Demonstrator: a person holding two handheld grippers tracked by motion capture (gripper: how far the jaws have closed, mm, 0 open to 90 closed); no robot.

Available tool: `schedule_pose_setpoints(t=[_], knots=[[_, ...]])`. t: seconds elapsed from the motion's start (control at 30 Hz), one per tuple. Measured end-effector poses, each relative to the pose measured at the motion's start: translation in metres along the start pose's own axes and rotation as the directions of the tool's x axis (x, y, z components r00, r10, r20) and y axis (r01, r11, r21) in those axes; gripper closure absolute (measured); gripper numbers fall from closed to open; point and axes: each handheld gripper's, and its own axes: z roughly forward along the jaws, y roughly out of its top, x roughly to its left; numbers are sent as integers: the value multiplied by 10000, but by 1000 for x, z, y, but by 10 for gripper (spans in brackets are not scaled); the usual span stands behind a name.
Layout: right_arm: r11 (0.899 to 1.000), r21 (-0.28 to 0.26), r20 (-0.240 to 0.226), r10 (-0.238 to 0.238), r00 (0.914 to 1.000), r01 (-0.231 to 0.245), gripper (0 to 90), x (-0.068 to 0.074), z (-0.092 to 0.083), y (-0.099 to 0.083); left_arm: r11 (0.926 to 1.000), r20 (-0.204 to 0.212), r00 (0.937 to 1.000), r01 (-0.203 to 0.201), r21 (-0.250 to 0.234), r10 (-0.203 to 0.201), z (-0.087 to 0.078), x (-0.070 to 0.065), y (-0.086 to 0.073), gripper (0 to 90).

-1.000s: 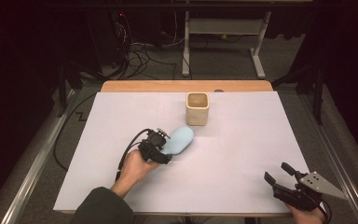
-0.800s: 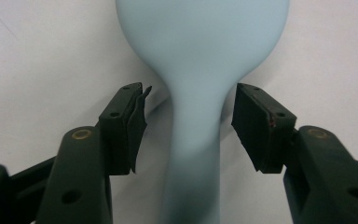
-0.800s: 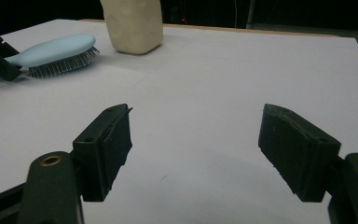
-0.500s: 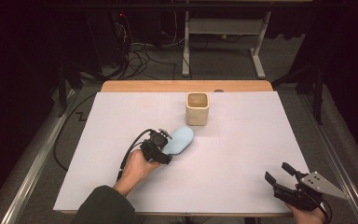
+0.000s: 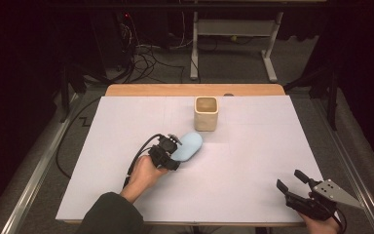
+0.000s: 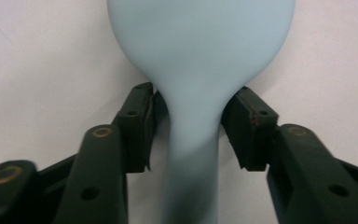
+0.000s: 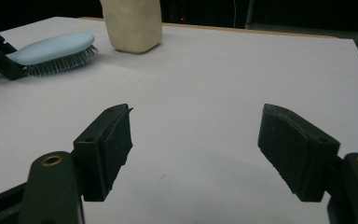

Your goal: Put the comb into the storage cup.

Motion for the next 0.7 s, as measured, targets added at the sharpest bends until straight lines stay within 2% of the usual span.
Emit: schedule_pose_setpoints(t=[0.07,0.5,0.7], knots=[[10000,2,-20,-14,10000,14,261,0,0,0,10000,-35,10000,-16,-42,16,0,0,0,618],[9999,38,-8,-146,9999,146,265,1,0,0,9998,194,9997,143,-112,-141,0,4,0,673],[9999,41,-21,-167,9999,167,266,1,0,0,9999,264,9996,65,-126,-61,-1,6,0,687]])
